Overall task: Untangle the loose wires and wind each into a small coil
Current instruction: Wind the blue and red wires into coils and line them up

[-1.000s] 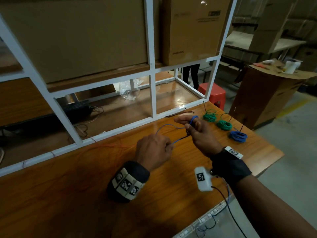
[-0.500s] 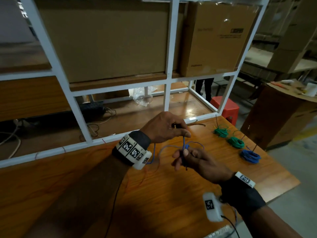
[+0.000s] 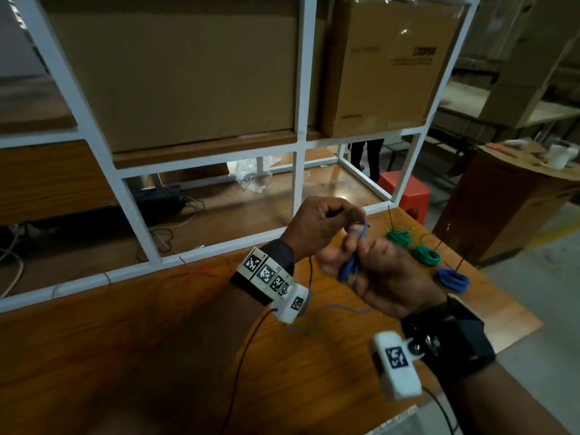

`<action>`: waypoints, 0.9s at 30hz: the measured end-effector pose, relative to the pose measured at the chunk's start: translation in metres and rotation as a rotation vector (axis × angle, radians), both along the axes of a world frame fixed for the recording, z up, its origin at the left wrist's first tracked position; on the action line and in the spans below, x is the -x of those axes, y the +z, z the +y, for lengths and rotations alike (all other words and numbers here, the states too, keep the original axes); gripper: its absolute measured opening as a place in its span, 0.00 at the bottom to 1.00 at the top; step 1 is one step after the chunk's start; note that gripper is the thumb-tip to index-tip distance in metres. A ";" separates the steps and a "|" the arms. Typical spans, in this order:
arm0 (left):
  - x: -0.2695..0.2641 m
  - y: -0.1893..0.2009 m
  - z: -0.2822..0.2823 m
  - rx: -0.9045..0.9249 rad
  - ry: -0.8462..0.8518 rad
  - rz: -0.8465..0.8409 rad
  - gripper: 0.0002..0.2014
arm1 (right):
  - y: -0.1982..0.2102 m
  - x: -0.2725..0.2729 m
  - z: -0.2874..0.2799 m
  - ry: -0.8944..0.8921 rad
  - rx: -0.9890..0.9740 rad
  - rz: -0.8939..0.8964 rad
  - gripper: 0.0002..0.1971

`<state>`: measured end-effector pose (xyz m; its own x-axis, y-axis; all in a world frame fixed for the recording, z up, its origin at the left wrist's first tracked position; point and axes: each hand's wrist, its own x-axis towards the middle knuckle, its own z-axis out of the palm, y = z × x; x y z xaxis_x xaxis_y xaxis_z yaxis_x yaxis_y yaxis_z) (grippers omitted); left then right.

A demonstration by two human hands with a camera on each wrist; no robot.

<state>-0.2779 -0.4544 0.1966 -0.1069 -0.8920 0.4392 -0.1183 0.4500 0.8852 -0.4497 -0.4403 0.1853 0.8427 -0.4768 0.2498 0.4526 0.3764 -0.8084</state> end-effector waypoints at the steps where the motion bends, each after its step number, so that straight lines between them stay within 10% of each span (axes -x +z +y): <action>1: 0.002 -0.004 0.001 -0.034 -0.012 0.056 0.05 | 0.006 0.000 -0.004 -0.058 -0.013 -0.054 0.09; 8: 0.030 -0.047 0.028 -0.414 0.087 -0.063 0.10 | 0.007 0.012 -0.038 -0.588 -0.008 0.021 0.15; 14: 0.023 -0.065 0.044 -0.689 -0.122 0.134 0.16 | -0.035 0.031 -0.055 -0.913 0.655 0.623 0.16; 21: 0.007 -0.049 0.050 -0.487 0.061 -0.203 0.08 | -0.036 0.052 -0.049 -0.449 1.008 1.194 0.14; 27: 0.013 -0.015 0.035 -0.211 0.019 -0.286 0.12 | -0.022 0.056 -0.025 -0.057 0.532 0.887 0.25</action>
<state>-0.2906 -0.4195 0.1818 -0.1811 -0.9629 0.2001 -0.3816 0.2563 0.8881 -0.5054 -0.4654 0.1634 0.8064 -0.5313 -0.2596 -0.3807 -0.1304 -0.9155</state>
